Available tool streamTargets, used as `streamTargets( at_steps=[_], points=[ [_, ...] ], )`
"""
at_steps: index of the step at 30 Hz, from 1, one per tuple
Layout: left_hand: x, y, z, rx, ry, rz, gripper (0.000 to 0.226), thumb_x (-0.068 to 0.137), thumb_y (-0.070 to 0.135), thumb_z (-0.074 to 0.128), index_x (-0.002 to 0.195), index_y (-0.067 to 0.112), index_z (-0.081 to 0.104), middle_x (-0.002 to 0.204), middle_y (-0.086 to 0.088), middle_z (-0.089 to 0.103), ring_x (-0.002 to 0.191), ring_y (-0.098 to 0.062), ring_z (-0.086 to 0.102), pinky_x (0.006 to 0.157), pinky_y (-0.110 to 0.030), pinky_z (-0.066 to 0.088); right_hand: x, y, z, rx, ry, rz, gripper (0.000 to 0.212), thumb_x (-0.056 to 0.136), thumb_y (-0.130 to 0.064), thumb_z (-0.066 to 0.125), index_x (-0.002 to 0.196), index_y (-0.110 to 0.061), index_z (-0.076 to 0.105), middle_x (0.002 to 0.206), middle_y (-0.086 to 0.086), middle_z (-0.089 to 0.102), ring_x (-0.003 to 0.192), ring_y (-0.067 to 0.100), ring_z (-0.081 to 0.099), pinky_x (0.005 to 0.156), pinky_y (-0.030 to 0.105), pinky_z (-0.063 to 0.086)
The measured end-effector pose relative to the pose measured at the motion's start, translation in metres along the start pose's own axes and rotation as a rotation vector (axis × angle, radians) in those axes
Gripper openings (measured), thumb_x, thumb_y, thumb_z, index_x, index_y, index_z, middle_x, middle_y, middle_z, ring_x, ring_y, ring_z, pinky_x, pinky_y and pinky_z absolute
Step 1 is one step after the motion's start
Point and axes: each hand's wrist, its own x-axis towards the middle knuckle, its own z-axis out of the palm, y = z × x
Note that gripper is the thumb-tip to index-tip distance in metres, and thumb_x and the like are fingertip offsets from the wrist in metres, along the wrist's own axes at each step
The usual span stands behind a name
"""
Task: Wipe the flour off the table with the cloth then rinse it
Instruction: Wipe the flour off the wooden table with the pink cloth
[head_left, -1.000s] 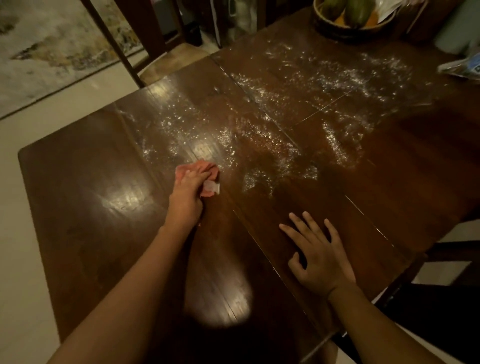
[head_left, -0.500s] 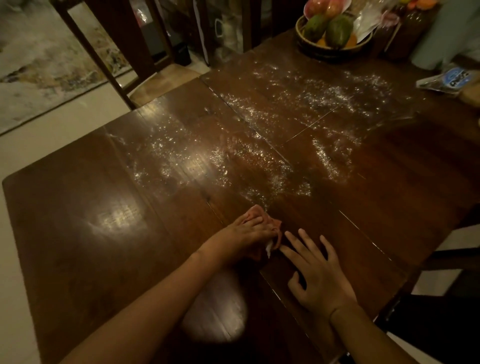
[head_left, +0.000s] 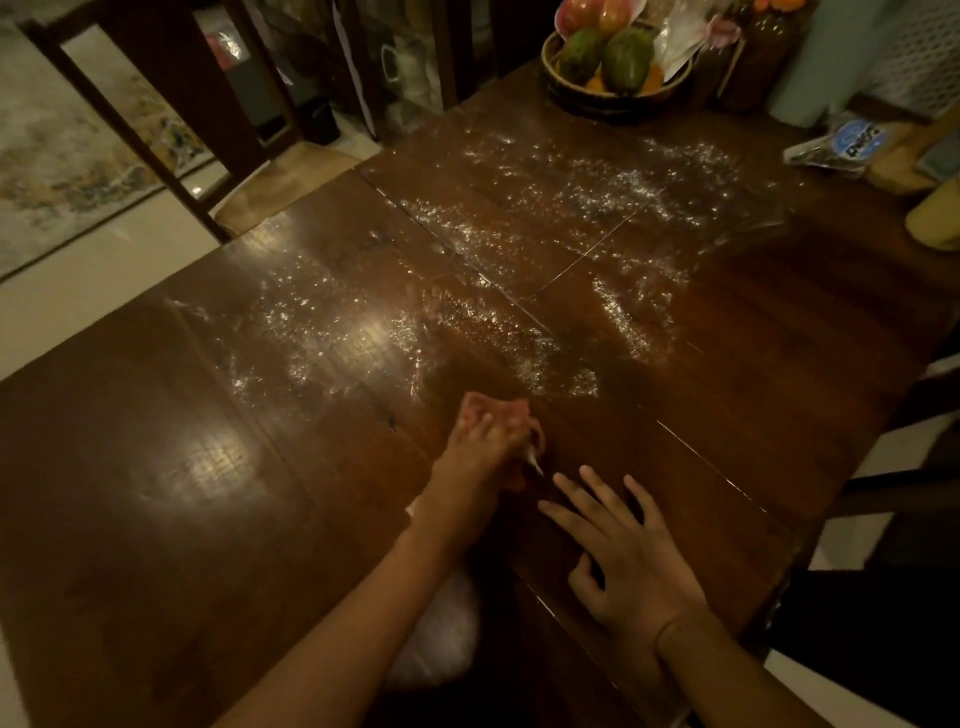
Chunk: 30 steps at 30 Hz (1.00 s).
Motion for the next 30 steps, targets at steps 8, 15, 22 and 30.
streamTargets(
  at_steps=[8, 15, 22, 30],
  points=[
    [0.081, -0.030, -0.003, -0.014, 0.017, -0.174, 0.027, 0.090, 0.023, 0.062, 0.116, 0.031, 0.057, 0.120, 0.010, 0.056, 0.107, -0.004, 0.051, 0.091, -0.036, 0.053, 0.000, -0.001, -0.002, 0.043, -0.017, 0.016, 0.064, 0.087, -0.038, 0.045, 0.150, -0.040, 0.038, 0.163, -0.008, 0.027, 0.154, 0.018, 0.017, 0.118, 0.052, 0.014],
    [0.047, -0.020, 0.000, 0.016, 0.011, -0.149, 0.029, 0.090, 0.020, 0.066, 0.115, 0.033, 0.061, 0.135, 0.017, 0.051, 0.133, -0.010, 0.036, 0.107, -0.048, 0.039, 0.000, 0.000, -0.003, 0.106, -0.038, 0.021, 0.065, 0.087, -0.038, 0.046, 0.151, -0.041, 0.034, 0.164, -0.010, 0.025, 0.155, 0.015, 0.010, 0.118, 0.052, 0.011],
    [0.102, -0.011, 0.039, 0.182, -0.436, 0.174, 0.061, 0.095, 0.008, 0.054, 0.149, 0.033, 0.038, 0.162, 0.006, 0.023, 0.151, -0.018, 0.011, 0.123, -0.046, 0.002, 0.002, -0.001, -0.005, 0.099, -0.061, 0.013, 0.066, 0.086, -0.041, 0.047, 0.151, -0.041, 0.034, 0.163, -0.009, 0.027, 0.154, 0.016, 0.013, 0.116, 0.051, 0.012],
    [0.112, -0.030, 0.036, 0.114, -0.006, -0.296, 0.047, 0.094, 0.016, 0.058, 0.137, 0.035, 0.052, 0.153, 0.004, 0.041, 0.145, -0.025, 0.030, 0.117, -0.053, 0.027, 0.003, 0.002, -0.007, 0.208, -0.086, 0.010, 0.067, 0.086, -0.040, 0.047, 0.152, -0.041, 0.032, 0.165, -0.011, 0.021, 0.155, 0.016, 0.009, 0.117, 0.054, 0.007]
  ],
)
